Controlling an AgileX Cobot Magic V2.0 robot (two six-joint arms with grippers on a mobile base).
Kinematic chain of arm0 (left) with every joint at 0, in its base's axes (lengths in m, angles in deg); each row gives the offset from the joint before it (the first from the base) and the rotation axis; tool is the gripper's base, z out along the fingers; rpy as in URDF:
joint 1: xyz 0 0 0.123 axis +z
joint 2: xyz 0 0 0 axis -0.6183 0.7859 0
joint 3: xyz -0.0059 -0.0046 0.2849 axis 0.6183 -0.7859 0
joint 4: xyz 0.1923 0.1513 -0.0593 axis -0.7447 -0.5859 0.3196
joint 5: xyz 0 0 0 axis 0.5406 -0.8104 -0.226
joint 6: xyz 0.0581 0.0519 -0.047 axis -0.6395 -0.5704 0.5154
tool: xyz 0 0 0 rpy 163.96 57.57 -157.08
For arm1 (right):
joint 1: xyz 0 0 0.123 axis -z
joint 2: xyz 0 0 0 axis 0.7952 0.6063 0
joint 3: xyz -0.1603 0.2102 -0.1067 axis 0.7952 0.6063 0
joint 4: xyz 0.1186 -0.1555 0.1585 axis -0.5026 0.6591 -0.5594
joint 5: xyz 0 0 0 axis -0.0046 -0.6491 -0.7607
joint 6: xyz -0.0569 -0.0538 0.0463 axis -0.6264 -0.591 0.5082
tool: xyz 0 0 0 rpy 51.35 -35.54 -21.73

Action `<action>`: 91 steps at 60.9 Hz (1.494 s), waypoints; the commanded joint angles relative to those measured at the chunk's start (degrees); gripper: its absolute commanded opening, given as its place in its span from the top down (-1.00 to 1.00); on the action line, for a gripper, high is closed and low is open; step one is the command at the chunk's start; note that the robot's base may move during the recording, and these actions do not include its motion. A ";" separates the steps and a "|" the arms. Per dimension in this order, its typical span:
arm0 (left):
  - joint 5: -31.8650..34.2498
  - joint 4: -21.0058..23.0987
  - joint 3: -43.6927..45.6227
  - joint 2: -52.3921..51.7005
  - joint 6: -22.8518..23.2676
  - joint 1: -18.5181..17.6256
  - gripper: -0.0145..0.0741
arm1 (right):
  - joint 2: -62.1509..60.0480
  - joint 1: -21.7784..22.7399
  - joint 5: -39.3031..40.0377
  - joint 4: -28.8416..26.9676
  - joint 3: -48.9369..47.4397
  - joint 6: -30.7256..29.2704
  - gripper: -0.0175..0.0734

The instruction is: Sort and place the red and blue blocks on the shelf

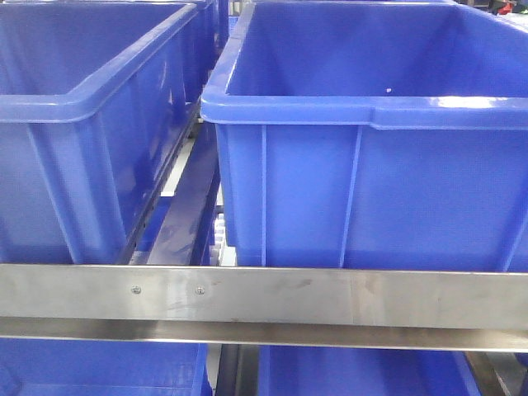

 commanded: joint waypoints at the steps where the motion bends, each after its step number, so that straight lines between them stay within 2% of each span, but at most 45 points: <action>1: 4.38 -0.58 1.69 0.47 0.14 -0.05 0.37 | 0.07 0.32 5.42 0.47 -1.66 -0.20 0.49; 47: 4.59 -0.58 1.69 0.47 0.14 -0.05 0.37 | 0.18 0.32 8.94 0.47 -1.66 -0.20 0.49; 60: 7.44 -0.58 1.69 0.47 0.14 -0.05 0.37 | 0.24 0.32 8.94 0.47 -1.66 -0.25 0.49; 73: 12.71 1.84 1.90 0.51 0.14 -0.05 0.37 | 0.98 0.22 9.20 0.47 -1.66 -2.64 0.49; 91: 15.10 2.00 3.62 5.17 0.14 -0.05 0.37 | 4.26 0.22 14.42 0.47 -2.35 -3.48 0.49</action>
